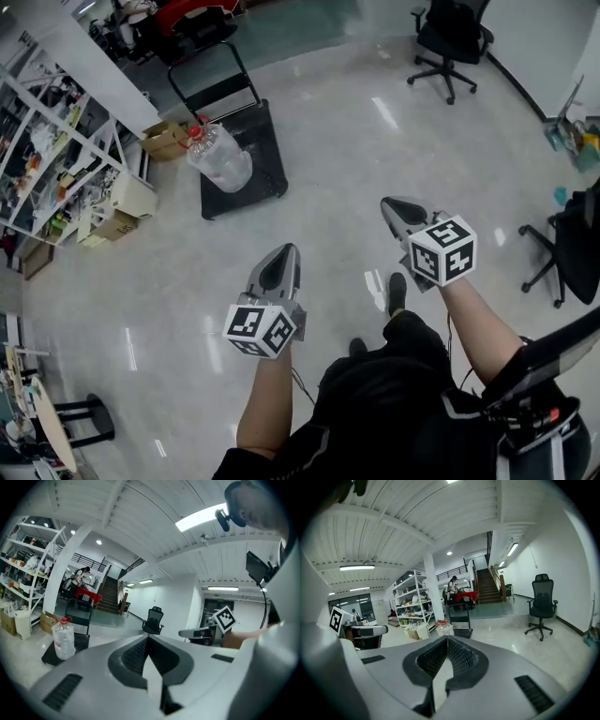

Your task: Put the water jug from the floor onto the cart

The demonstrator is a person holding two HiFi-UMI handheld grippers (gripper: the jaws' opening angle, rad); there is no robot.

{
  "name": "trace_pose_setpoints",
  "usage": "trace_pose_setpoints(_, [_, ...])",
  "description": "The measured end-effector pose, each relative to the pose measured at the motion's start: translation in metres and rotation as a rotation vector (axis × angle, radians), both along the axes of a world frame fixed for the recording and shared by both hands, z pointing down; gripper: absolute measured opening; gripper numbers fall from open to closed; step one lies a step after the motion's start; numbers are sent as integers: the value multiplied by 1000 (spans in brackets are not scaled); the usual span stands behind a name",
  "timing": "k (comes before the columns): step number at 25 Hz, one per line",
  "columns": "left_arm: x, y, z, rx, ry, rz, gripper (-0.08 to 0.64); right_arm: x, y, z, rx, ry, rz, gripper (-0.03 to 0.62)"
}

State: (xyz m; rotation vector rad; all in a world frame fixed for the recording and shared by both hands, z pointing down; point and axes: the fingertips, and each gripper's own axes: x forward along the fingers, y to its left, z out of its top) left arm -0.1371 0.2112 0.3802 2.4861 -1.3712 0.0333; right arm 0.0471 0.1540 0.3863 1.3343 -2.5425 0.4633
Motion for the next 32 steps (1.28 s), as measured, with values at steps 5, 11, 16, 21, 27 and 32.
trace_pose_setpoints(5, [14,58,-8,25,-20,47,-5,15,74,-2,2,25,14,3])
trace_pose_setpoints(11, [34,113,-12,2,9,64,-5,30,138,-6,7,21,6,3])
trace_pose_setpoints(16, [77,173,-17,29,-42,81,-5,71,200,3,8,-11,4,2])
trace_pose_setpoints(21, [119,261,-11,29,-66,47,-5,117,282,10,27,-24,-24,3])
trace_pose_setpoints(27, [169,365,-23,22,-101,-14,-5,181,371,-5,43,-48,-48,3])
trace_pose_setpoints(32, [183,426,-32,18,-136,-11,-5,196,422,-15,50,-62,-45,3])
